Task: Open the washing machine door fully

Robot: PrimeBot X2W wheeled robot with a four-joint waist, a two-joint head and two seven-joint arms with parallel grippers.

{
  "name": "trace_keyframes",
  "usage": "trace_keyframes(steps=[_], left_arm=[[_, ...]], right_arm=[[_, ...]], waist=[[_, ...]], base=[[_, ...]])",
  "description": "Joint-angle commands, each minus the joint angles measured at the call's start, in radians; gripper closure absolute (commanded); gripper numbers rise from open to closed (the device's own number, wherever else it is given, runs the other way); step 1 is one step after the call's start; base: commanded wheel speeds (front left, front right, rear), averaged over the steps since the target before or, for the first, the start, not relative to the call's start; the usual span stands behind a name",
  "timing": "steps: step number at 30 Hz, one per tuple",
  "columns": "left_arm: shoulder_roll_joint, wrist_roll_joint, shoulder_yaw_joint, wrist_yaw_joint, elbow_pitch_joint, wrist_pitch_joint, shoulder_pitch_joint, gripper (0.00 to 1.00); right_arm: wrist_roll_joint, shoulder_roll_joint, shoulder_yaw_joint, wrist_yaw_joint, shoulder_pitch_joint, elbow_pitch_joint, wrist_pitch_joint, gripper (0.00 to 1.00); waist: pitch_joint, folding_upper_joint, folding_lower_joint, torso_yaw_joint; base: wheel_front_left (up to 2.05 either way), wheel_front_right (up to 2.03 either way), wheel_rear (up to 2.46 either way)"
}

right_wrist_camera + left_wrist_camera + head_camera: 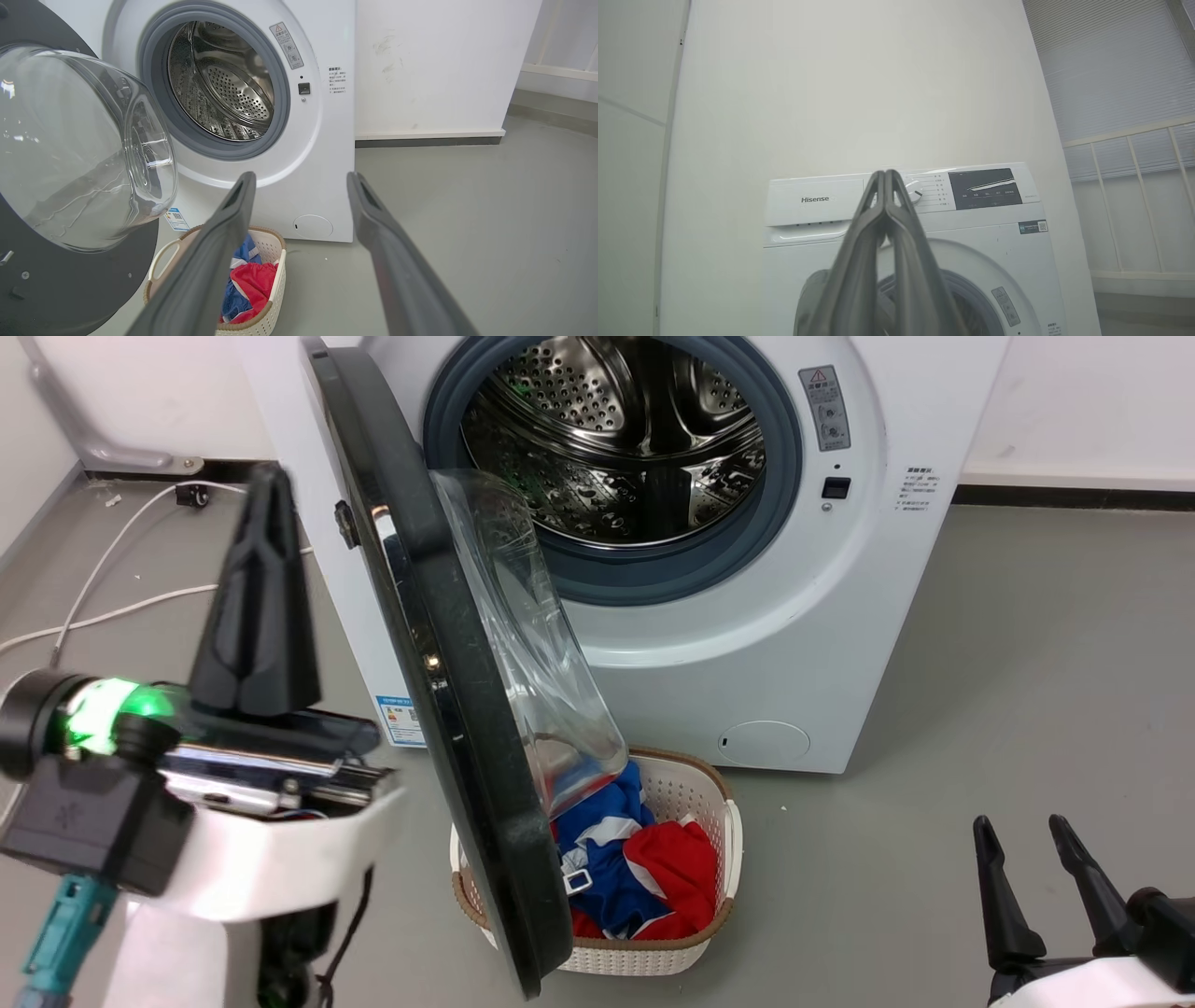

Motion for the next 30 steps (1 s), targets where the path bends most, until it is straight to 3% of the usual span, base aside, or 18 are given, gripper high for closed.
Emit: trace_keyframes(steps=[1, 11, 15, 20, 30], left_arm=[[-0.01, 0.007, -0.032, -0.01, -0.03, 0.022, -0.014, 1.0], [-0.052, -0.034, -0.27, -0.082, -0.102, 0.155, 0.031, 1.0], [-0.06, -0.057, -0.352, -0.097, -0.094, 0.199, 0.071, 1.0], [-0.064, -0.103, -0.54, -0.121, -0.019, 0.275, 0.136, 1.0], [-0.017, -0.07, -0.618, -0.116, 0.14, 0.292, 0.194, 1.0]], right_arm=[[0.002, 0.002, 0.0, 0.0, -0.006, 0.001, 0.0, 0.0], [0.01, 0.002, -0.01, 0.0, 0.007, 0.014, -0.004, 0.0], [0.014, 0.002, -0.013, 0.0, 0.011, 0.018, -0.005, 0.0], [0.006, 0.001, -0.022, 0.0, 0.009, 0.024, -0.002, 0.0], [0.016, 0.001, -0.017, 0.0, -0.008, 0.038, 0.001, 0.0]], waist=[[-0.001, -0.0001, 0.0, 0.0], [-0.008, -0.0001, 0.0, 0.003], [-0.009, -0.0001, 0.0, 0.006], [0.001, -0.0001, 0.0, 0.024], [0.022, -0.0001, 0.0, 0.041]], base=[[0.0, 0.0, 0.0], [0.0, 0.0, 0.0], [0.0, 0.0, 0.0], [0.0, 0.0, 0.0], [0.0, 0.0, 0.0]])
